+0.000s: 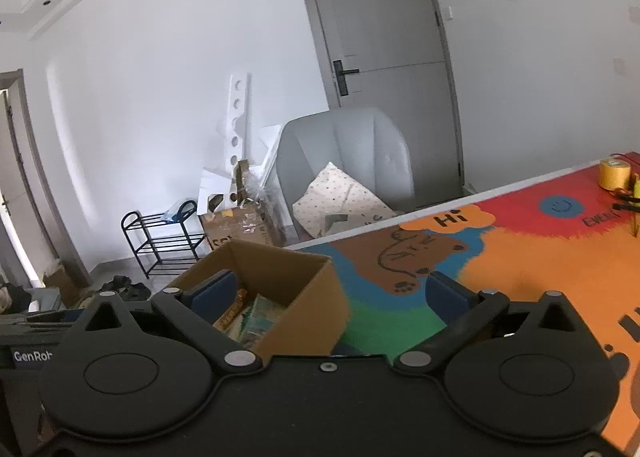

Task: Organize snacks
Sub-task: 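Move both open grippers back over the white bread pack and green packet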

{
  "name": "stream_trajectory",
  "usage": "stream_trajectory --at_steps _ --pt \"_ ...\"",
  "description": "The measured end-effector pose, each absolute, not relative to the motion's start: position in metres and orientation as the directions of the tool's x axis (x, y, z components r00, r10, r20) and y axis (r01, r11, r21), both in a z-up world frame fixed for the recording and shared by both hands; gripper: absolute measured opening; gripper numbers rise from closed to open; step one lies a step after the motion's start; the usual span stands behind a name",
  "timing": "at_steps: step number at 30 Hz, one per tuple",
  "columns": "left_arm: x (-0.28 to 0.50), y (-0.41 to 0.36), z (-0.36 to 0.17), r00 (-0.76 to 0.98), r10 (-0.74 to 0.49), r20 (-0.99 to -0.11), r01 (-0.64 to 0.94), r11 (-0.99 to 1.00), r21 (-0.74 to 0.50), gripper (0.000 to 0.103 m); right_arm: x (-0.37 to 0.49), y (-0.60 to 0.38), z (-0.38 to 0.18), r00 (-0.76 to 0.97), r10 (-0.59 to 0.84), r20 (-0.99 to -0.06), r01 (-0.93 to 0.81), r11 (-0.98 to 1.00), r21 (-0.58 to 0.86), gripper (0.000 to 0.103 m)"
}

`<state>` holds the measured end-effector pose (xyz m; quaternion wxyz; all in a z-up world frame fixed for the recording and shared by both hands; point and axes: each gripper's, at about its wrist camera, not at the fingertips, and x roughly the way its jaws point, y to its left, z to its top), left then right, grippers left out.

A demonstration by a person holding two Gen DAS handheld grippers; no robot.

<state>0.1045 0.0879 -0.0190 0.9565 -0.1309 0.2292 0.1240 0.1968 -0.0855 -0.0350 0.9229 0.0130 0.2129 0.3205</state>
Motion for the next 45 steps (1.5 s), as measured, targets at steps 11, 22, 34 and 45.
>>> stream_trajectory --at_steps 11,22,34,45 --pt "0.115 0.057 -0.012 0.865 0.154 -0.478 -0.244 0.961 -0.131 0.094 0.197 -0.133 -0.033 0.747 0.545 -0.381 -0.521 0.836 0.174 0.103" --pt "0.135 0.025 -0.003 0.878 0.096 -0.469 -0.163 0.981 -0.104 0.097 0.205 -0.175 -0.035 0.772 0.491 -0.404 -0.455 0.871 0.187 0.103" --pt "0.161 -0.008 0.004 0.865 -0.004 -0.501 -0.037 0.997 -0.072 0.097 0.218 -0.215 -0.039 0.762 0.466 -0.45 -0.397 0.885 0.245 0.103" --pt "0.189 -0.028 0.003 0.837 -0.069 -0.543 0.037 0.997 -0.07 0.097 0.227 -0.236 -0.04 0.761 0.453 -0.465 -0.369 0.891 0.264 0.103"
